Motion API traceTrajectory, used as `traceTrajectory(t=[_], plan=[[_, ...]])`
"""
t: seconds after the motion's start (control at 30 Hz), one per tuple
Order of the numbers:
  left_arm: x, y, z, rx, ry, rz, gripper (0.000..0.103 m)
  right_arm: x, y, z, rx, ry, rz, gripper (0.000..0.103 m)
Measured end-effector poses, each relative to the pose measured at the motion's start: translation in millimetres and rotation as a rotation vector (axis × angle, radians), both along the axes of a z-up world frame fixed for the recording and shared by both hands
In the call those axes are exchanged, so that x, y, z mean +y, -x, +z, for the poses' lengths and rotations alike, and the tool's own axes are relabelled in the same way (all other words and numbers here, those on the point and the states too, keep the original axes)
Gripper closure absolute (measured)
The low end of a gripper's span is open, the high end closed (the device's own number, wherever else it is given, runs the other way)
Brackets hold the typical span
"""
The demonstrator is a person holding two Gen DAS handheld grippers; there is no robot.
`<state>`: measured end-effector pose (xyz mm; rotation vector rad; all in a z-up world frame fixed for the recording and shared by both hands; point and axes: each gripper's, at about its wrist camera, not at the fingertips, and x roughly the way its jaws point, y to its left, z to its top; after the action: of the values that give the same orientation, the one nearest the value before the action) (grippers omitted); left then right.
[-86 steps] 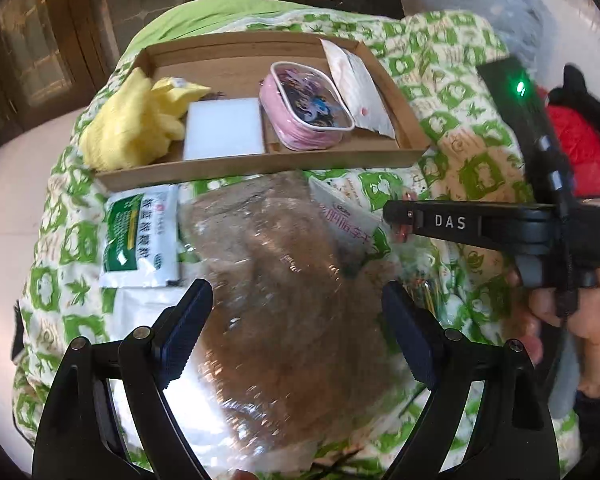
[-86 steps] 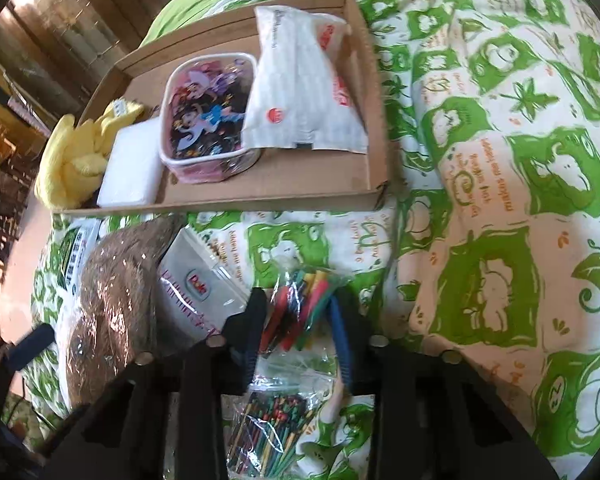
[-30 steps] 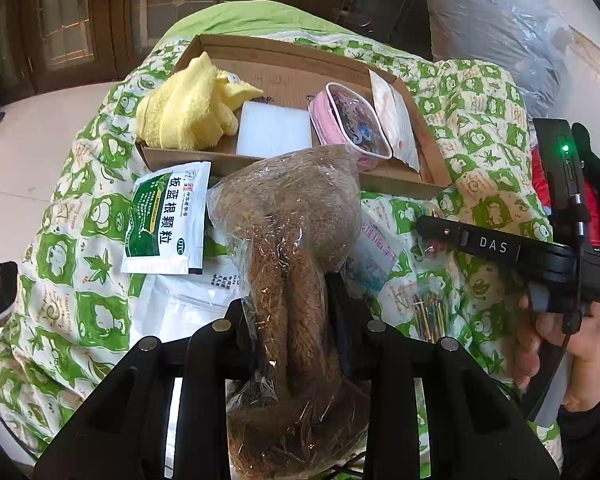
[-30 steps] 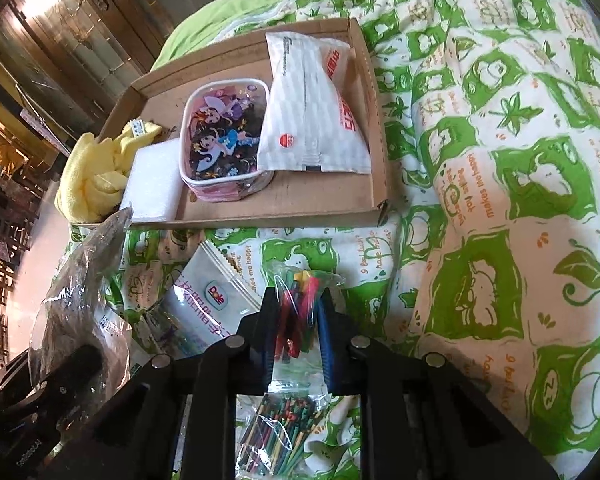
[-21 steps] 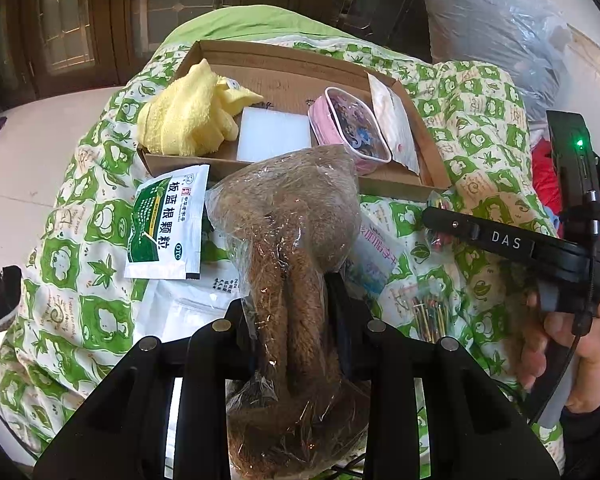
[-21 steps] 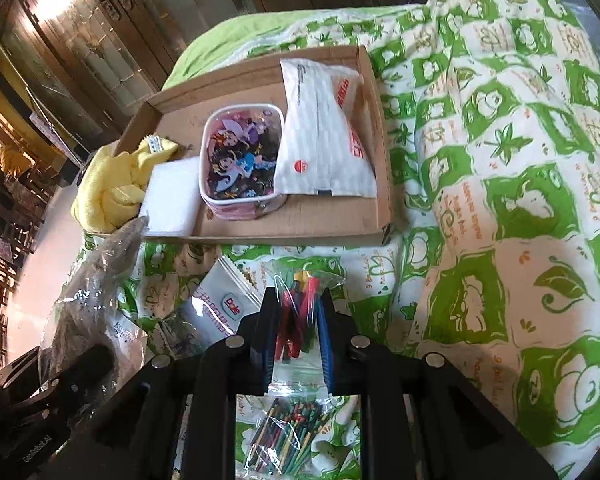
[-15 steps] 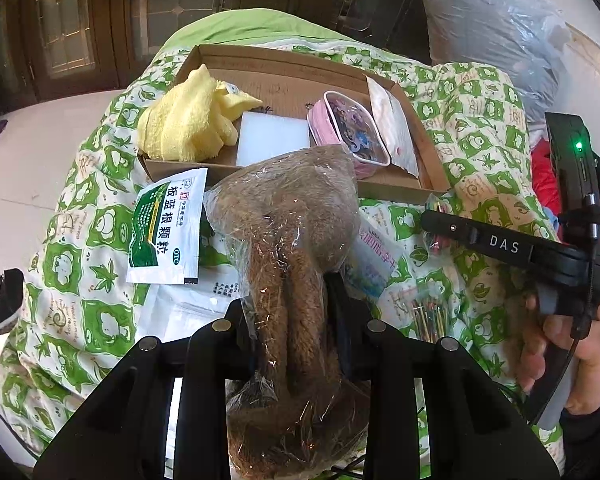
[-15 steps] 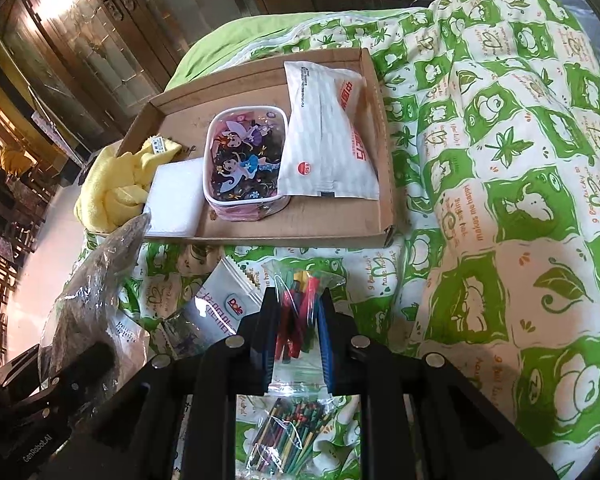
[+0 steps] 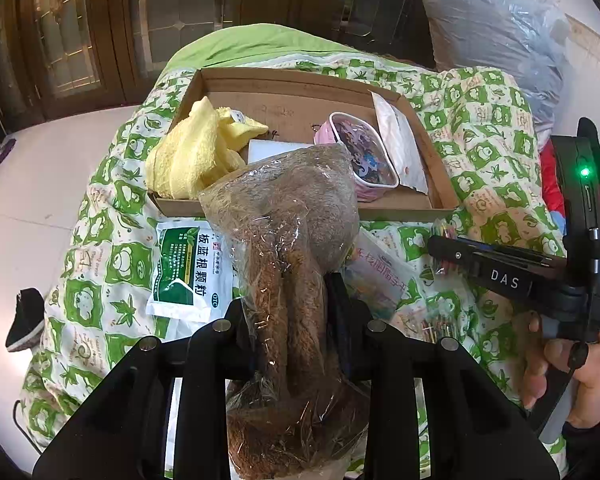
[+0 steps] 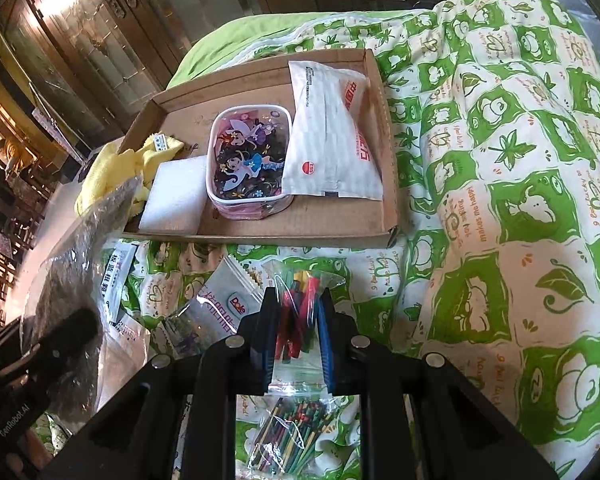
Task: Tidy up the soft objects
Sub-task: 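Grasp and lift the brown fibre bag with the left tool while the right tool holds the pencil bag, then carry the brown bag into the tray with the left tool while the right tool carries the pencil bag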
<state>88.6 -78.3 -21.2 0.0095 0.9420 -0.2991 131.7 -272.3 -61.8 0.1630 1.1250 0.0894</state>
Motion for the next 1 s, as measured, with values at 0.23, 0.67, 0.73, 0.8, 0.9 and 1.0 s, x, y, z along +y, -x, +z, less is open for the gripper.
traceTrajectory(t=[0.23, 0.67, 0.73, 0.8, 0.9, 1.0], plan=[[-2.8, -2.0, -1.1, -0.003, -0.014, -0.003, 0.075, 0.6, -1.6, -0.8, -0.001, 0.006, 0.003, 0.086], [-1.0, -13.9, -0.6, 0.006, -0.008, -0.002, 0.075, -0.8, -7.0, 4.8, -0.018, 0.001, 0.012, 0.086], [0.8, -18.8, 0.8, 0.013, 0.001, 0.002, 0.074, -0.4, -8.9, 5.0, -0.017, 0.000, 0.015, 0.086], [2.0, -24.6, 3.2, 0.015, 0.005, 0.003, 0.075, -0.5, -10.5, 5.5, -0.018, -0.001, 0.016, 0.086], [1.3, -34.5, 8.5, 0.014, 0.006, 0.000, 0.074, -0.2, -10.8, 6.8, -0.019, -0.003, 0.017, 0.086], [-1.0, -48.2, 13.2, 0.015, 0.001, -0.008, 0.074, 0.0, -12.6, 7.3, -0.018, -0.003, 0.019, 0.086]])
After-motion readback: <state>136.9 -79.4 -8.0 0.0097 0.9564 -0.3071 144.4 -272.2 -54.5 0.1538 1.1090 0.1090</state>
